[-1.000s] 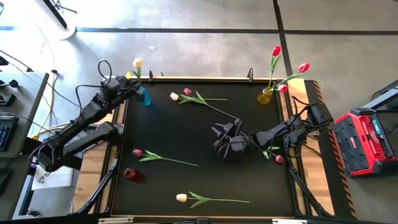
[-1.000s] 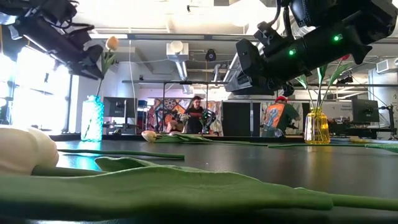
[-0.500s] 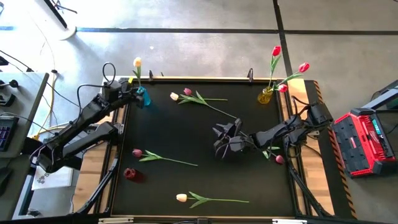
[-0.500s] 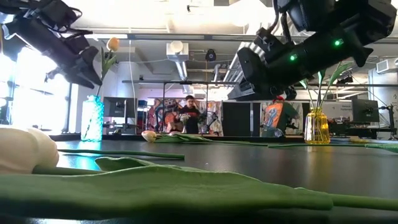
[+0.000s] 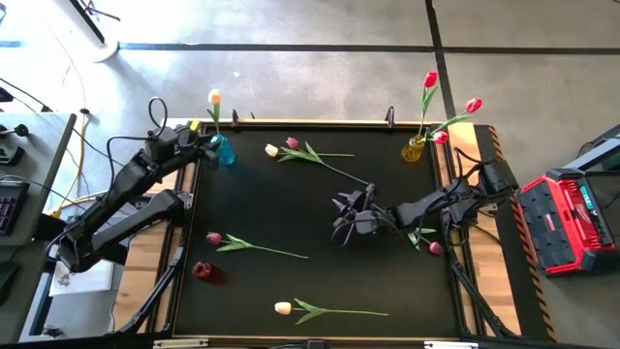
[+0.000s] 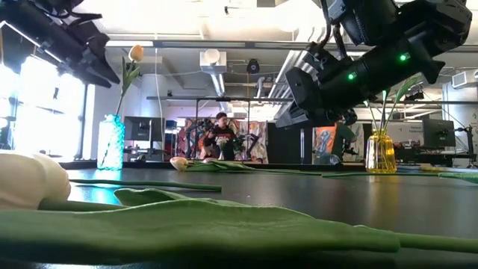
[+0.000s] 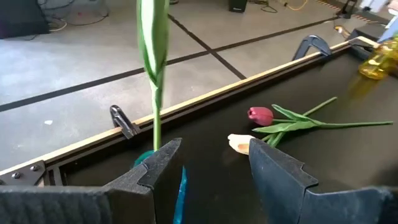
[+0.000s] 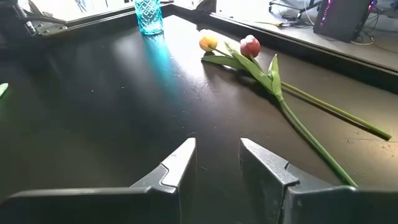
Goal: Sort flowers into vase by color
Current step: Put the top white tulip into the blue vase
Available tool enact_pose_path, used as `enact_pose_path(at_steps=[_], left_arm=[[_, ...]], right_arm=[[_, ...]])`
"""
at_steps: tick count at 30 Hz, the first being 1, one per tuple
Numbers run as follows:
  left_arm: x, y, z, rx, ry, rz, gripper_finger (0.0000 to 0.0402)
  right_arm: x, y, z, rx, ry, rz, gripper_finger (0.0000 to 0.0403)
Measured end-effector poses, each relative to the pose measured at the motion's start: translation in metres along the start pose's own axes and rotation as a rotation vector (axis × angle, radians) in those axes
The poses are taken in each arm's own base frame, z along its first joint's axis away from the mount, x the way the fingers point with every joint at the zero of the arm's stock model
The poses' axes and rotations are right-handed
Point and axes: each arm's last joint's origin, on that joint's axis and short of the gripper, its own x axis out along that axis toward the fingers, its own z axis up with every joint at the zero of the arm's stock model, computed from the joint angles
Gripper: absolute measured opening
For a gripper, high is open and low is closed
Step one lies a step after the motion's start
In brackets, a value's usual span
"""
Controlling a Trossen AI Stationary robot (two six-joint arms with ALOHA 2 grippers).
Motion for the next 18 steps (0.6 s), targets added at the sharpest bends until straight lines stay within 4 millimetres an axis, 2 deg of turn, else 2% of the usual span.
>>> enact_pose_path(at_steps=[9,18], left_arm=[[-0.018,-0.007,-0.001,0.004,-0.092,-0.079,0.0172],[-0.024,-0.015,-0.003,0.036,-0.100,-0.174,0.0172]], right_arm=[[0.002,-0.005,-0.003,0.034,0.033,-0.028,0.0110],[0.021,-0.022,0.002,0.075,0.117,0.009,0.0110]])
